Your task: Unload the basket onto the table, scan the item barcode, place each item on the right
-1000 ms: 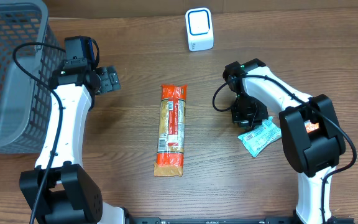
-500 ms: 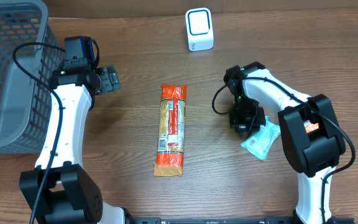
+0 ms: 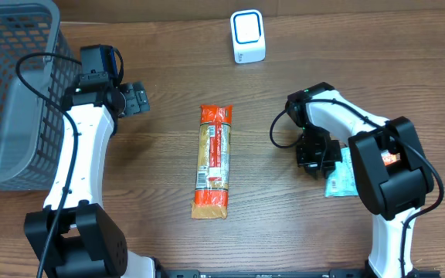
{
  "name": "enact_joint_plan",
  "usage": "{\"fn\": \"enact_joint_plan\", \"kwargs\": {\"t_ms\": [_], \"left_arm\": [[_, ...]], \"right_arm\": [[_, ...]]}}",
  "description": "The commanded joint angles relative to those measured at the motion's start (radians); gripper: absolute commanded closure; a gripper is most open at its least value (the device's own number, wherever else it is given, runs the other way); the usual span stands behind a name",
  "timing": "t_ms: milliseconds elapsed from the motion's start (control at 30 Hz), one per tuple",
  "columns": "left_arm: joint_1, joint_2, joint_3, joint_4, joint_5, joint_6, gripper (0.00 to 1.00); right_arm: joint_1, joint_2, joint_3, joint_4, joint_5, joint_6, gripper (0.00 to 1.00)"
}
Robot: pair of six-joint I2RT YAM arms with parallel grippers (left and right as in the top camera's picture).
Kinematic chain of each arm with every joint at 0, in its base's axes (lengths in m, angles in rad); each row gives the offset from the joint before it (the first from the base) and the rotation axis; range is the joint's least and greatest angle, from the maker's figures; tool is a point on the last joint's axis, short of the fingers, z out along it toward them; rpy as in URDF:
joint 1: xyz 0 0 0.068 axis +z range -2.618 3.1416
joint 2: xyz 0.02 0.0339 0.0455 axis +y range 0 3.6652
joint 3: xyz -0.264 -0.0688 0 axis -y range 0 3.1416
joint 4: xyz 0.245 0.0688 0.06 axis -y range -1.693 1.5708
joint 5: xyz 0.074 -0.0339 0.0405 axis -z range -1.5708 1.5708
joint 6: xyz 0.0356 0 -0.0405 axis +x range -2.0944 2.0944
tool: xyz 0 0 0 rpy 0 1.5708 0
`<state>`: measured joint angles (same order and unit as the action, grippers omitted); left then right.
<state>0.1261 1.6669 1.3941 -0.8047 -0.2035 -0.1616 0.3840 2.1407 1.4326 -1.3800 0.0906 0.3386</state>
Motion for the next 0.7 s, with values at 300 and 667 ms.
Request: {"fn": "enact_joint_plan", "kwargs": {"t_ms": [300, 667], "left_arm": [[-0.002, 0.001, 0.016, 0.0, -0.006, -0.003, 0.0], [-0.002, 0.001, 0.016, 0.0, -0.006, -0.003, 0.0]], "right_arm": [[-0.056, 0.006, -0.021, 0.024, 0.098, 0.05, 0.76], [0.124, 0.006, -0.021, 0.195, -0.147, -0.006, 0.74]]}}
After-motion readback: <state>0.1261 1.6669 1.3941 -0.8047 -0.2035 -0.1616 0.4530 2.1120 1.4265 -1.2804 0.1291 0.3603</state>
